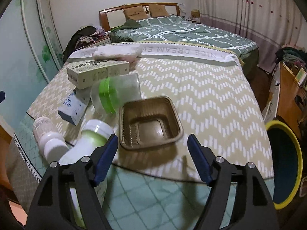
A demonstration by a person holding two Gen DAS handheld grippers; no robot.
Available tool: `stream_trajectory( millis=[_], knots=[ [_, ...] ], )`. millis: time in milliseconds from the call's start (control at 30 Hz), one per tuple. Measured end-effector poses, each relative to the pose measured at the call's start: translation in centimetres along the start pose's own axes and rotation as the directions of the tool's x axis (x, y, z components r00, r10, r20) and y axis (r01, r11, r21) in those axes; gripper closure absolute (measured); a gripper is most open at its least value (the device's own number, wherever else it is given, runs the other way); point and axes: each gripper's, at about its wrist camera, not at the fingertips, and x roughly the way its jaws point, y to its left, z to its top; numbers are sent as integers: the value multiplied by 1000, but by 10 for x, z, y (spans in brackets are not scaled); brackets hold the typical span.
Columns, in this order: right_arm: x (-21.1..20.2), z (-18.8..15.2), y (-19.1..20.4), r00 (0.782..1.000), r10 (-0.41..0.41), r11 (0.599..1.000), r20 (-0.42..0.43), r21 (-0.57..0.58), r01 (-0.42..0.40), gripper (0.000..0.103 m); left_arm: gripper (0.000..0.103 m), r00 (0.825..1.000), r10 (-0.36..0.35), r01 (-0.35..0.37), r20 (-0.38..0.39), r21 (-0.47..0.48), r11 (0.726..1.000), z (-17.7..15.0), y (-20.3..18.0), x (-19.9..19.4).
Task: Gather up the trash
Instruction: 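Move the right tool back to the bed and grasp the brown plastic tray, then carry the brown tray over the yellow bin and open the right tool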
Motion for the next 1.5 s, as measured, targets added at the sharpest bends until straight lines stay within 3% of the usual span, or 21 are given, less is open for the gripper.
stream_trajectory(
  millis=[267, 567, 733, 867, 1067, 1200, 1333, 1500],
  knots=[
    [18, 9, -4, 999, 20, 999, -31, 37, -19, 34, 5, 1000, -4, 4, -5, -4, 1000, -1, 0, 2],
    [4, -4, -23, 1000, 16, 994, -2, 108, -16, 36, 5, 1000, -20, 20, -22, 6, 1000, -4, -6, 9],
    [-17, -16, -43, 999, -20, 986, 33, 166, 14, 36, 5, 999, -33, 34, -31, 23, 999, -6, -15, 12],
    [-38, -29, -74, 994, -93, 968, 66, 239, 74, 36, 5, 998, -42, 44, -38, 37, 998, -8, -23, 13],
    [-67, -50, -142, 962, -263, 894, 74, 394, 214, 36, 5, 996, -63, 66, -55, 55, 996, -11, -35, 17],
    [-80, -63, -183, 918, -393, 811, 49, 489, 321, 36, 5, 995, -76, 82, -67, 82, 993, -15, -48, 18],
    [-84, -73, -216, 909, -416, 748, 16, 575, 332, 36, 5, 991, -103, 111, -87, 100, 989, -18, -61, 21],
    [-82, -73, -237, 888, -459, 702, -15, 607, 373, 34, 5, 986, -125, 139, -109, 136, 981, -24, -78, 23]
  ],
)
